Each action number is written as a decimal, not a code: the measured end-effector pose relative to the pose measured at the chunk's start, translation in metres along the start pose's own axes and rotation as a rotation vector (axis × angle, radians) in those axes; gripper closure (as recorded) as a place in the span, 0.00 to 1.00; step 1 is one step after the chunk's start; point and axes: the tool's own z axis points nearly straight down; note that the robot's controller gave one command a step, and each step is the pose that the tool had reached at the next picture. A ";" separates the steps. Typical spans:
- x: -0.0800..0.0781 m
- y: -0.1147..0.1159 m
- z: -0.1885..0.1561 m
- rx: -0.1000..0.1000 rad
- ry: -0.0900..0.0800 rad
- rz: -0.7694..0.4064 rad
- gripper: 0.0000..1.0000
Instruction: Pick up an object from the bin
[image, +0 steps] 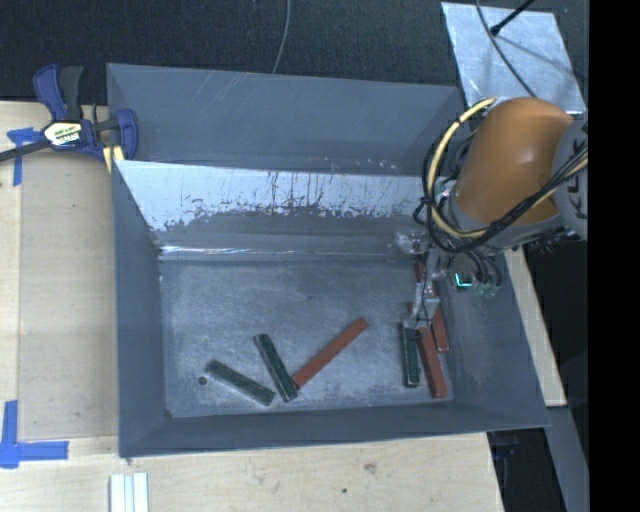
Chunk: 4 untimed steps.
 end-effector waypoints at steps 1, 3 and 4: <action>-0.002 0.000 -0.005 0.001 -0.008 -0.002 0.00; 0.002 0.089 0.036 0.000 -0.005 -0.282 0.00; 0.004 0.102 0.032 0.001 -0.008 -0.426 0.00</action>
Offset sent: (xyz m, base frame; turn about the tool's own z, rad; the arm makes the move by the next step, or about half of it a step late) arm -0.0101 0.0847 -0.0943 -0.3762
